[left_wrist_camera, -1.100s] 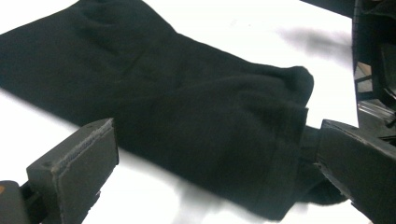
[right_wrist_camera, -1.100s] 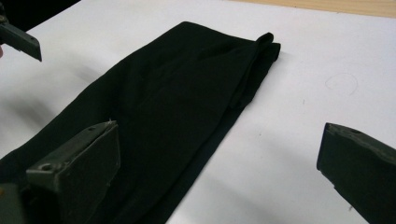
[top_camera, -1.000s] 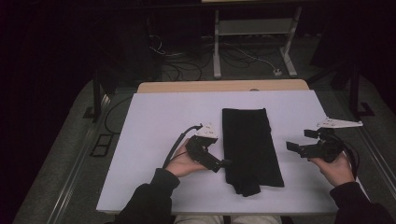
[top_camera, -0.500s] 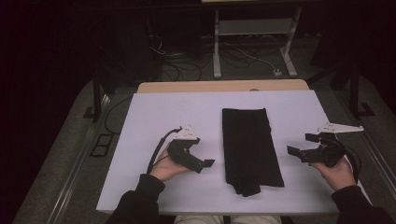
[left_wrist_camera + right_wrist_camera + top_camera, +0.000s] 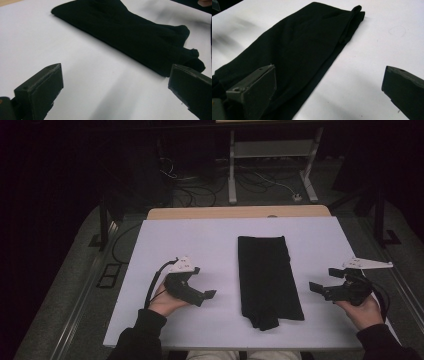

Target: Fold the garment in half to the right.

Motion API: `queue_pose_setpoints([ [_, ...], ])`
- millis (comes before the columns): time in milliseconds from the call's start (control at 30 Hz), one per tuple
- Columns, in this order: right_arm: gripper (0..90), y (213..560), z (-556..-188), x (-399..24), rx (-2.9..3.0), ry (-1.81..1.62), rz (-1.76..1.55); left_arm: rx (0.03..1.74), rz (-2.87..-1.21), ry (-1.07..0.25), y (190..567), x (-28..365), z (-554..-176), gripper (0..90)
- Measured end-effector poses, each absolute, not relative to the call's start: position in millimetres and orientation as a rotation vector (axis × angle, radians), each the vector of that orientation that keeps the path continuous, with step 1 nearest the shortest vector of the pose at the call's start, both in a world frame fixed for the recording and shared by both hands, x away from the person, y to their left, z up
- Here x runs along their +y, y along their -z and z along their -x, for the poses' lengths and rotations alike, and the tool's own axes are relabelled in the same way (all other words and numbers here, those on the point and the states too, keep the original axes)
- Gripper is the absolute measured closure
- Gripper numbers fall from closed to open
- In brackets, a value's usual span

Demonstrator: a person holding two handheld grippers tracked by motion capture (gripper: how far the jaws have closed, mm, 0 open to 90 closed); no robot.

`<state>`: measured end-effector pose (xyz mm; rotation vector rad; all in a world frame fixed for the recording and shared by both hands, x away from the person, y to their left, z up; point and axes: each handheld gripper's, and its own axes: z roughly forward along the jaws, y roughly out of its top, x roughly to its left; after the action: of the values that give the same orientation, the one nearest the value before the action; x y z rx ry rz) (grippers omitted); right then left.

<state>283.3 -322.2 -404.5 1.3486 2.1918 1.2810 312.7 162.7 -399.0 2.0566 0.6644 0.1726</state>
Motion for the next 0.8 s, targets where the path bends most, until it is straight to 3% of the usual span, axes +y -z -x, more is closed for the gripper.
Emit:
queue_pose_setpoints([
  [800, 0.0, 406, -276, -327, 2.180, -1.281, -1.352, 0.808, -1.973, -0.265, 406, 228, -308, 0.0],
])
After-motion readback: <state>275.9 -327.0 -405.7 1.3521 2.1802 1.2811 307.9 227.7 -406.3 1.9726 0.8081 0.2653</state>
